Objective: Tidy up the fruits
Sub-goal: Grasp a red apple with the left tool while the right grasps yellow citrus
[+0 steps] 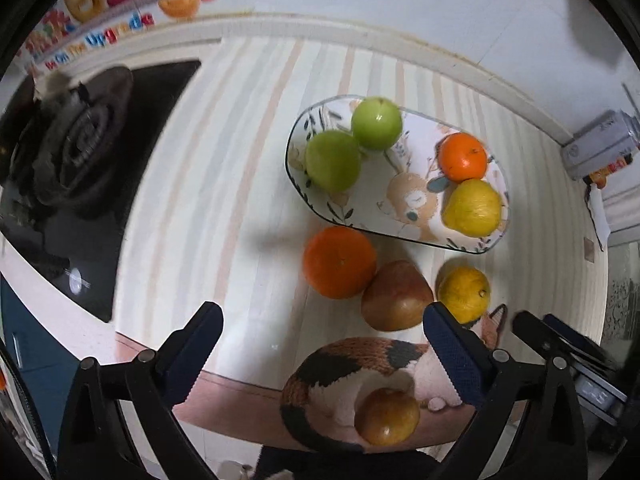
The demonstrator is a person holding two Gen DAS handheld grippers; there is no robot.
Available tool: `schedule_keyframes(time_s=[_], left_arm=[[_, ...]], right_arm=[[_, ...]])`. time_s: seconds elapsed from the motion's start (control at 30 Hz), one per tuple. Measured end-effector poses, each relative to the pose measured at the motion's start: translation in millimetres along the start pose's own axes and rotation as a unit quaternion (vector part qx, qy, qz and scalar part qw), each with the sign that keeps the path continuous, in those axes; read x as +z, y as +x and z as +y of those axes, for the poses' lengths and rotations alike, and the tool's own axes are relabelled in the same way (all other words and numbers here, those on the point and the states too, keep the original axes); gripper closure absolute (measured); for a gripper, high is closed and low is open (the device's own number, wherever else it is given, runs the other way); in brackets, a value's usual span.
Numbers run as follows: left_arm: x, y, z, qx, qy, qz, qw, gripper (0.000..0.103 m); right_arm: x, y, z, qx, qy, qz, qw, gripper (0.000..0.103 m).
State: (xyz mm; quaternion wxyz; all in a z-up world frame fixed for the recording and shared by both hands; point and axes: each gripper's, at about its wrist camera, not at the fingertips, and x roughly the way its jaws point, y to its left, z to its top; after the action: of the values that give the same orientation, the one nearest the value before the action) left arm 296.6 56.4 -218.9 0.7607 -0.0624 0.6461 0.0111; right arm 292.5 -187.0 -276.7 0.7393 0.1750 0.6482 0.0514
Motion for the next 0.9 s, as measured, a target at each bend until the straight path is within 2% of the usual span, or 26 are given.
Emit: schedule_keyframes(time_s=[0.1,0.17,0.23,0.3,0.43,0.57,0.63,0.67,0.7,0.8,0.9], left_arm=[[1,13,-6,0.0,0.016,0.006,0.9999,0.001],[0,20,-14,0.005,0.042,0.006,0.9991,0.001],[-1,24,-23,0.007,0.074,0.004,0.9972,0.001],[-3,26,-35,0.01,0.114,0.0,0.9934,0.001],[-10,26,-64,0.025,0.203,-0.011,0.9788,0.001],[-17,37,-94,0.035,0.284,-0.009,0.9581,0.002],[-20,48,-107,0.042,0.32,0.001,0.9465,0.015],[-21,52,-110,0.044,0.327,0.008,0.944,0.024],[-21,56,-113,0.043,0.333,0.019,0.9418,0.026],[-24,66,-120,0.042,0.344,0.038,0.9372,0.026],[-27,73,-126,0.068,0.364,0.028,0.9285,0.026]], right_arm=[[7,31,-3,0.021,0.012,0.029,0.999,0.017],[12,51,-4,0.043,0.021,0.043,0.998,0.021],[13,66,-4,0.047,0.02,0.053,0.997,0.043],[12,69,-7,0.051,0.022,0.053,0.997,0.043],[7,61,-19,0.028,0.021,0.044,0.998,0.043],[-3,53,-37,0.016,0.034,0.045,0.998,0.043],[-5,51,-43,0.012,0.038,0.044,0.998,0.043],[-7,51,-47,0.01,0.043,0.044,0.998,0.043],[-8,51,-50,0.01,0.047,0.044,0.998,0.043],[-12,51,-55,0.014,0.055,0.042,0.998,0.043],[-13,53,-54,0.014,0.054,0.04,0.998,0.043]])
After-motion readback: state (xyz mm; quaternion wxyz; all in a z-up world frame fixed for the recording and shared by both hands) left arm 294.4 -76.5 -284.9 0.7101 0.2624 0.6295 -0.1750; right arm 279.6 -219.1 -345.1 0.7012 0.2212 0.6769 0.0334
